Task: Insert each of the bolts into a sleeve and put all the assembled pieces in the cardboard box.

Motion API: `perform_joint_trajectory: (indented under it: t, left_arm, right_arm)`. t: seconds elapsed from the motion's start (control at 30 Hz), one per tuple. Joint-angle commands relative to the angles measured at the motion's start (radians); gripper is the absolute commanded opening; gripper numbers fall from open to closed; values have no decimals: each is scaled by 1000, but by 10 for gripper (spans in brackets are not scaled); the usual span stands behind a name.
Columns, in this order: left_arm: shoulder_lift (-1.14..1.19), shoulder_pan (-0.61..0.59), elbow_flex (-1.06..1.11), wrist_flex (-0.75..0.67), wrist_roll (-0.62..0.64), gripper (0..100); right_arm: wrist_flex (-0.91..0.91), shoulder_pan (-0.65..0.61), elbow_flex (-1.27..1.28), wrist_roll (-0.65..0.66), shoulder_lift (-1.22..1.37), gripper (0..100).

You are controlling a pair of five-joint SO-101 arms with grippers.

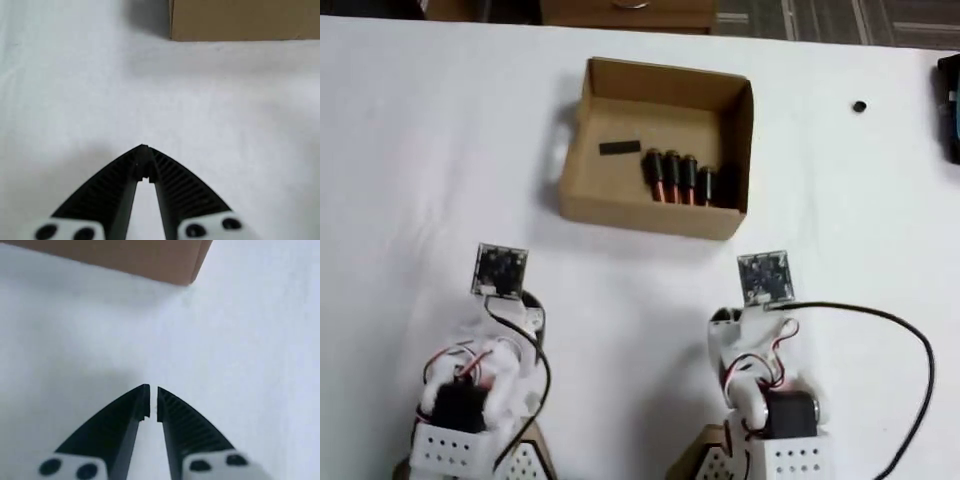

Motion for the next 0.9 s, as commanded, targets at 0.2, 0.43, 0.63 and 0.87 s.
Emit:
perform_joint_trajectory:
  t: [0.2,0.43,0.63,0.87]
  left_arm:
    - [-6,-5,19,12,-6,22]
    - [-6,2,19,57,-3,22]
    - [-6,2,19,60,-5,22]
    - [-6,-2,19,61,-5,22]
  right_arm:
    - [53,4,77,12,-7,19]
    - [53,4,77,12,-7,19]
    - [53,4,77,12,-7,20]
    - [53,2,77,12,-7,20]
